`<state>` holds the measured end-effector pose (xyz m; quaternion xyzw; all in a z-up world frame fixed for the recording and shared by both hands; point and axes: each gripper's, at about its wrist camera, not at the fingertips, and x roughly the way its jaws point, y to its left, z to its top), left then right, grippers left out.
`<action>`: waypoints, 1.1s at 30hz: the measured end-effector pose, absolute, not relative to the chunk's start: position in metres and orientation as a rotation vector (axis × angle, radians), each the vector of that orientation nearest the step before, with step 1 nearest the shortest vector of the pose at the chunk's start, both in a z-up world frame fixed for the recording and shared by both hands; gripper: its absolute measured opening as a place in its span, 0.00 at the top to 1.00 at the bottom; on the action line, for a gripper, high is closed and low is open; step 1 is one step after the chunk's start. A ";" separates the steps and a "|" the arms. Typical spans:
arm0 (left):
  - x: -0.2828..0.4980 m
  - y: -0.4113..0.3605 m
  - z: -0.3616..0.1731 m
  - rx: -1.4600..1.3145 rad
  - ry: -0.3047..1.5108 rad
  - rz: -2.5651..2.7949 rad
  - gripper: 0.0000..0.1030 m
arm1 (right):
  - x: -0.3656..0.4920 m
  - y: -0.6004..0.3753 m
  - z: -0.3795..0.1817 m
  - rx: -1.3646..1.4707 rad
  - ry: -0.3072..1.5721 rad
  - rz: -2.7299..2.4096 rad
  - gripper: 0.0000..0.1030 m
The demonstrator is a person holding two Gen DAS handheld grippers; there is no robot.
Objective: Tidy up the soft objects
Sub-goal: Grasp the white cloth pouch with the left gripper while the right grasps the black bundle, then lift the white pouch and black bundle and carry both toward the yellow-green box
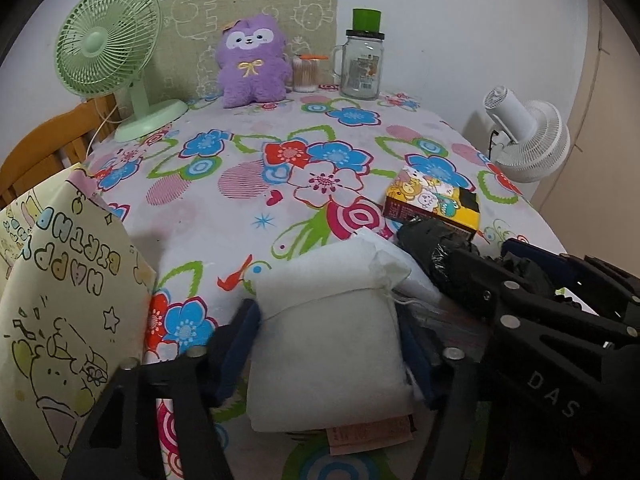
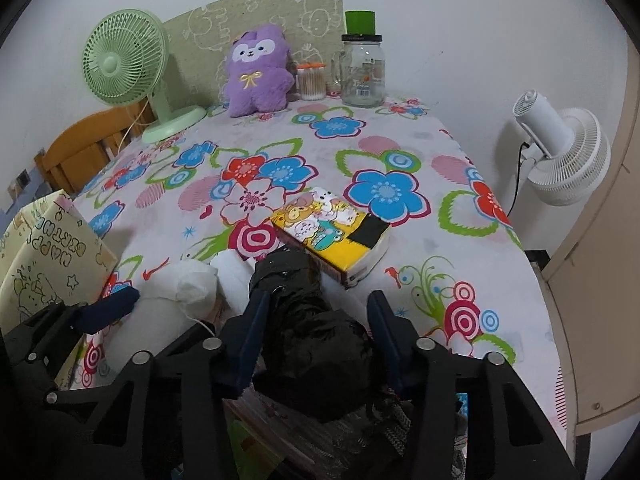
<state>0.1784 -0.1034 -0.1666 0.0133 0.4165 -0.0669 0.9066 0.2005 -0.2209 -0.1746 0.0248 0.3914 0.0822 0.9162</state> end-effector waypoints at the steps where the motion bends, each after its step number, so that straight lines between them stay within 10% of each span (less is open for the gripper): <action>1: 0.178 -0.104 -0.167 0.028 0.862 -0.141 0.44 | 0.200 -0.221 -0.175 0.049 0.806 0.168 0.52; 18: 0.170 -0.101 -0.149 -0.002 0.840 -0.141 0.71 | 0.183 -0.220 -0.150 0.022 0.738 0.157 0.63; 33: 0.149 -0.108 -0.118 0.007 0.791 -0.170 0.73 | 0.158 -0.230 -0.123 0.059 0.689 0.142 0.63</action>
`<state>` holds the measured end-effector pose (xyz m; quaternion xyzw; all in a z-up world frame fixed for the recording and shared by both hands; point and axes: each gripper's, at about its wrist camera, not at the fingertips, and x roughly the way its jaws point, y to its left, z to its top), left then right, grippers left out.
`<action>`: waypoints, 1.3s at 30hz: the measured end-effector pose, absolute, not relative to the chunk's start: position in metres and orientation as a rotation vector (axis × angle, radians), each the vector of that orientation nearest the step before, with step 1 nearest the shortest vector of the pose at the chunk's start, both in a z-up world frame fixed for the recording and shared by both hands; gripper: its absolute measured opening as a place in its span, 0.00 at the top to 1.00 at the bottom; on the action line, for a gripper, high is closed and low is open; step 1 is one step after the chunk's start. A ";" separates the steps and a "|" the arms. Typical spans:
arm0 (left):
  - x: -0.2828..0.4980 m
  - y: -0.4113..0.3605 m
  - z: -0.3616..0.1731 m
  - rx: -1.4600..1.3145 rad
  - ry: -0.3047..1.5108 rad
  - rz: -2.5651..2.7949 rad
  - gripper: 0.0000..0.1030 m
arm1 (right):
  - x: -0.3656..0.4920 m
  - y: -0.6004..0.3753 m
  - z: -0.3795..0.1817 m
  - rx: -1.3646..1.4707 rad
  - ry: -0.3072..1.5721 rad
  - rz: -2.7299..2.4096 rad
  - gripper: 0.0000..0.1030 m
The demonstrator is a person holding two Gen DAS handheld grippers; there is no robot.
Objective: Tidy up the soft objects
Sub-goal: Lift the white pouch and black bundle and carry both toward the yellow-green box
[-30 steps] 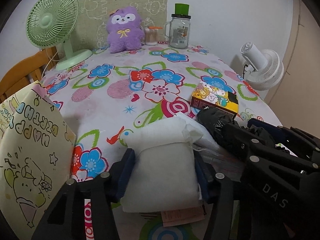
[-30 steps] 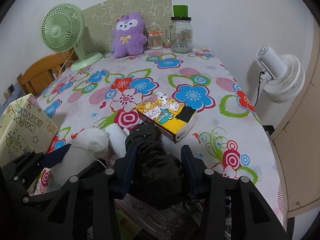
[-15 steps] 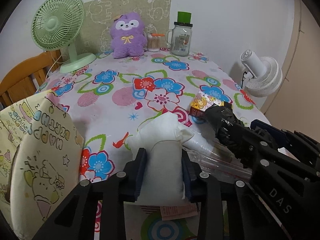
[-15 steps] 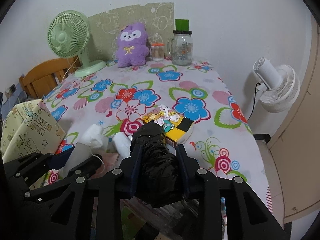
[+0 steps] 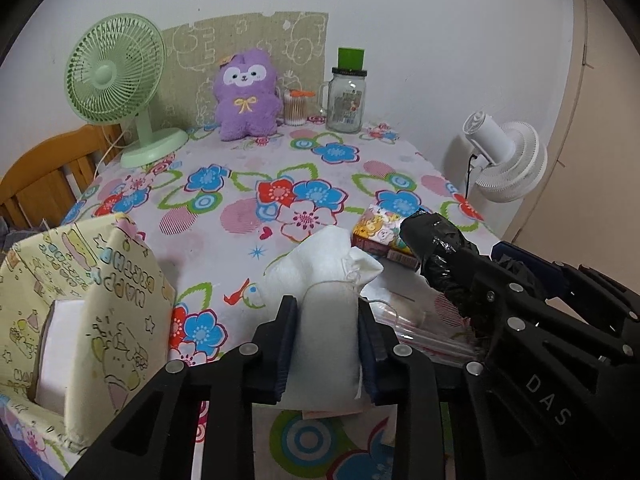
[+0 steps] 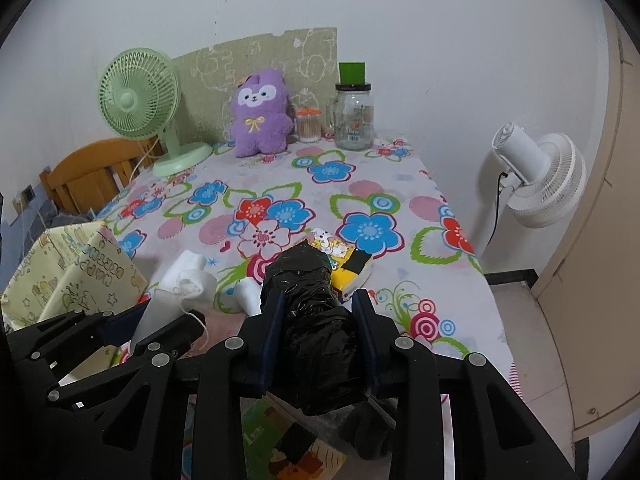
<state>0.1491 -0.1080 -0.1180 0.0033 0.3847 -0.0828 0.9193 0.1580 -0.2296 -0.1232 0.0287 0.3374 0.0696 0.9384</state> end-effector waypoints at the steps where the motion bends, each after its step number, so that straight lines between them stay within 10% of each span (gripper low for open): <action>1: 0.148 -0.109 -0.116 0.007 0.786 -0.170 0.73 | 0.156 -0.230 -0.120 0.060 0.683 0.140 0.63; 39: 0.078 -0.106 -0.025 0.050 0.592 -0.160 0.73 | 0.081 -0.233 -0.036 0.096 0.538 0.110 0.63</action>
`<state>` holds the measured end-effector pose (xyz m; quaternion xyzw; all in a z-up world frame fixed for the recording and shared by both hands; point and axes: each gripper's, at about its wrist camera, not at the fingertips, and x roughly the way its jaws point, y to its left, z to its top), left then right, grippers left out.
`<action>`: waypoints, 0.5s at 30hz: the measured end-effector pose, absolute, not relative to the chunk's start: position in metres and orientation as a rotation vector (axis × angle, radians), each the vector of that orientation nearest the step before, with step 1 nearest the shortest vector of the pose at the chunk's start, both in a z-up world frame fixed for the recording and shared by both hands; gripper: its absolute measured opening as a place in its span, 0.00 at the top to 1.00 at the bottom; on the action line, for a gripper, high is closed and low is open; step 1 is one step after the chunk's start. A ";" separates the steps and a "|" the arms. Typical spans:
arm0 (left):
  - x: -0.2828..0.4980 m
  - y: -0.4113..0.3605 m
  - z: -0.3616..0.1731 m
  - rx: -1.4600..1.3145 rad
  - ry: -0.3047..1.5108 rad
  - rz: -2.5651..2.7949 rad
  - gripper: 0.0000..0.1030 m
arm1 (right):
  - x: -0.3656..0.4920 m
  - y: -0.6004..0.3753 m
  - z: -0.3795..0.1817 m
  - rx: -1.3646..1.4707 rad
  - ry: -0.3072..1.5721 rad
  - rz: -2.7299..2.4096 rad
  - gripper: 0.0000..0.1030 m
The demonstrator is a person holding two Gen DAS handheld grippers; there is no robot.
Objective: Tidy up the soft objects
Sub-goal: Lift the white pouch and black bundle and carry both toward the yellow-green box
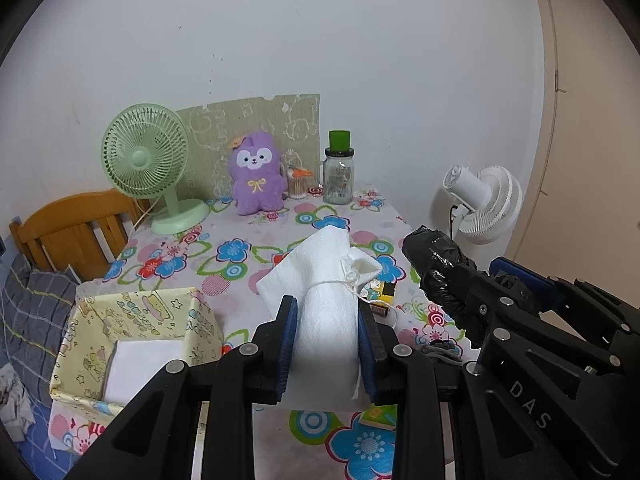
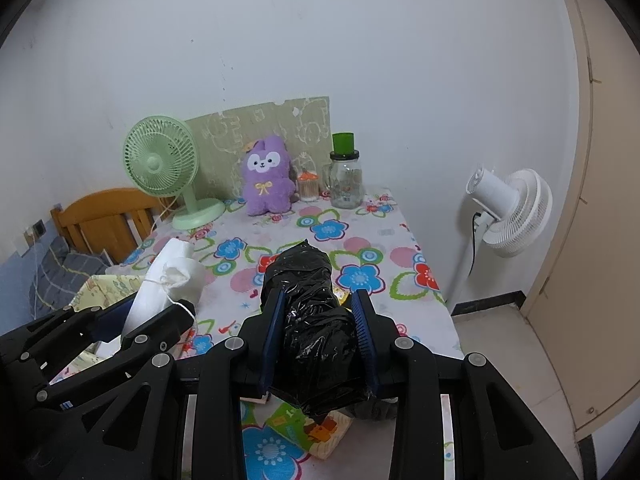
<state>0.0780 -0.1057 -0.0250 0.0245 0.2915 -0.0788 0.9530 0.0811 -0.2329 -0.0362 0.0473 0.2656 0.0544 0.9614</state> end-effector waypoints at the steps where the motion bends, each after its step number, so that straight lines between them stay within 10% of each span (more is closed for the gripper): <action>1: 0.077 -0.106 -0.023 0.050 0.589 -0.159 0.73 | 0.080 -0.232 -0.035 0.096 0.535 0.110 0.63; 15: 0.062 -0.093 -0.010 0.043 0.571 -0.143 0.73 | 0.072 -0.218 -0.021 0.100 0.527 0.124 0.63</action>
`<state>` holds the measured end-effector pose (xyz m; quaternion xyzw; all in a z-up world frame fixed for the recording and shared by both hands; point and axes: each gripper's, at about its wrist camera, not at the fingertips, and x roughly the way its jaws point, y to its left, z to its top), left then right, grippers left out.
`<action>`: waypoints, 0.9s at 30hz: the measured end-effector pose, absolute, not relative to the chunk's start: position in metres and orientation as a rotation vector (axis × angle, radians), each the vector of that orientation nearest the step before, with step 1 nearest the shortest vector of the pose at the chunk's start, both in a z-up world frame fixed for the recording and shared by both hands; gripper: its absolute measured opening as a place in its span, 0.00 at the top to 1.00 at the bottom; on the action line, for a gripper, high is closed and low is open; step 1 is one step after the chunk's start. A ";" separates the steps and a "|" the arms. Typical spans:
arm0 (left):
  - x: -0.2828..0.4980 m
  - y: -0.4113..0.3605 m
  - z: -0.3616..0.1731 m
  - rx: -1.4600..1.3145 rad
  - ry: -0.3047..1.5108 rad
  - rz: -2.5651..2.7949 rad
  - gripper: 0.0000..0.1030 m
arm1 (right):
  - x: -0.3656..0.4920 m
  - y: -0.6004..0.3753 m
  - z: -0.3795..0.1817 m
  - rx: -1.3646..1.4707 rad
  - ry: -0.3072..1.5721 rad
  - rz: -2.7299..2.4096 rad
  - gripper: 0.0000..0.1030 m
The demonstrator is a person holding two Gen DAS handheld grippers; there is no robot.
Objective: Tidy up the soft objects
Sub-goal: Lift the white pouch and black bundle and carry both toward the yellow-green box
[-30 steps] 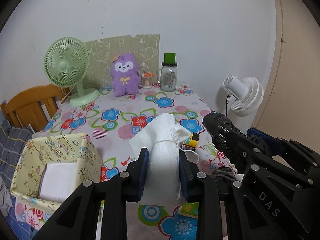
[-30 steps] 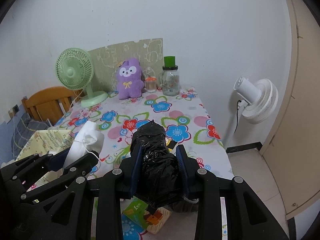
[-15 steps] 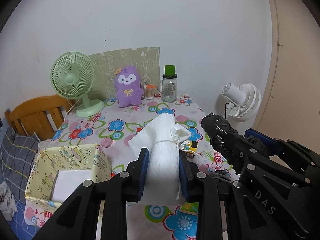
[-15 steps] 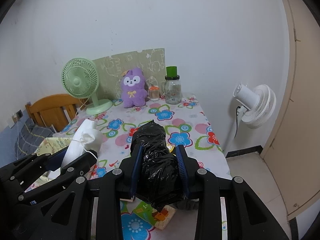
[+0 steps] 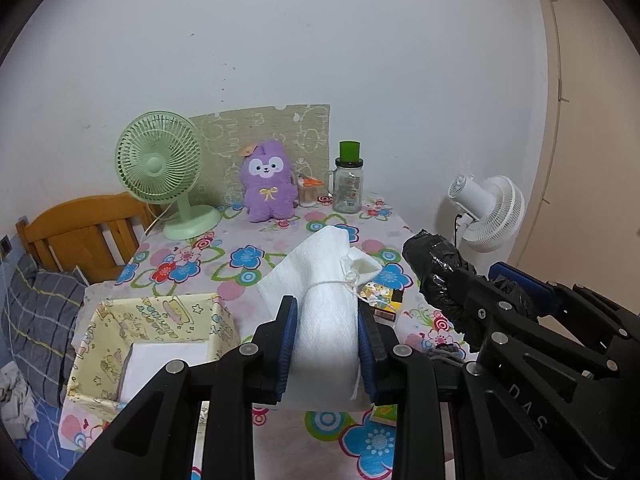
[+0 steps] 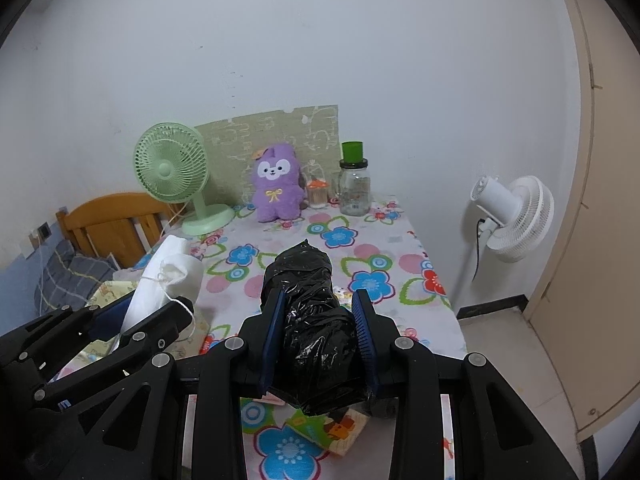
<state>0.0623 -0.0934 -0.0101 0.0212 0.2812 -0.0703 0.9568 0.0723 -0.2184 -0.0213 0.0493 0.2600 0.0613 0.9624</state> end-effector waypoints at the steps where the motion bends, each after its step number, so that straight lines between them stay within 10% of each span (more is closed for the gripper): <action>1: 0.061 -0.093 -0.009 0.048 0.569 -0.144 0.73 | 0.072 -0.217 -0.021 0.097 0.526 0.126 0.63; 27: 0.066 -0.047 -0.008 0.065 0.573 -0.085 0.72 | 0.082 -0.169 -0.014 0.072 0.531 0.183 0.63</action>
